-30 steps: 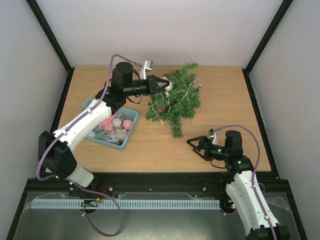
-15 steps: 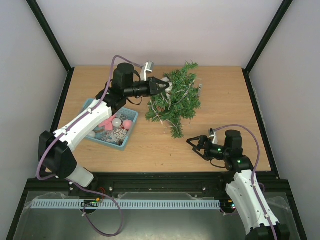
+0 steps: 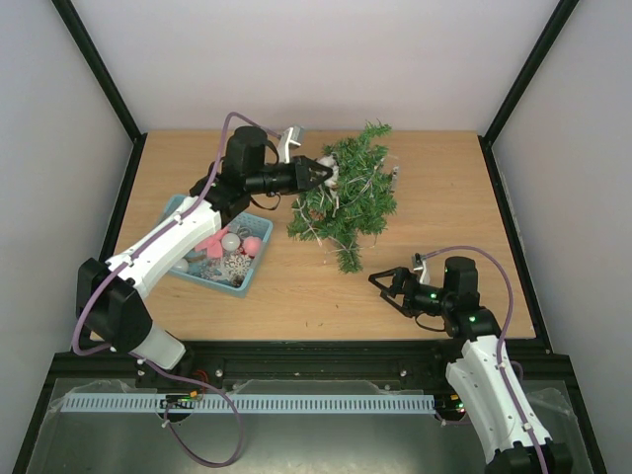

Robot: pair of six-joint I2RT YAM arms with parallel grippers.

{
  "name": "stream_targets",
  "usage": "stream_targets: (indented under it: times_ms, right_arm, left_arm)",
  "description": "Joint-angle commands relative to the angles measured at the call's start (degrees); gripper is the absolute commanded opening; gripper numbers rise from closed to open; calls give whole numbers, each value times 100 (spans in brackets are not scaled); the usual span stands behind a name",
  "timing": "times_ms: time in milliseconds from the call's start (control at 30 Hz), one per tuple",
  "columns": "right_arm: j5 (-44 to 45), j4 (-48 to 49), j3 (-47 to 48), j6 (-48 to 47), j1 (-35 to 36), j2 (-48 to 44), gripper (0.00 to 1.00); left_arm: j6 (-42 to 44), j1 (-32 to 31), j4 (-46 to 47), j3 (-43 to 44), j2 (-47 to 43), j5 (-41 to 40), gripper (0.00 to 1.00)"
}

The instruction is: Decorate the small christmas tree

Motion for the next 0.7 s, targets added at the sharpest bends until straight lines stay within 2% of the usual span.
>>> stream_targets:
  times_ms: [0, 500, 667]
  right_arm:
    - [-132, 56, -19, 29, 20, 36, 99]
    - [-114, -23, -49, 29, 20, -58, 99]
    - [-116, -14, -59, 29, 21, -49, 99]
  left_arm:
    - [98, -43, -191, 83, -101, -4, 9]
    - [142, 85, -409, 287, -287, -3, 32]
    - [148, 194, -495, 271, -386, -19, 44]
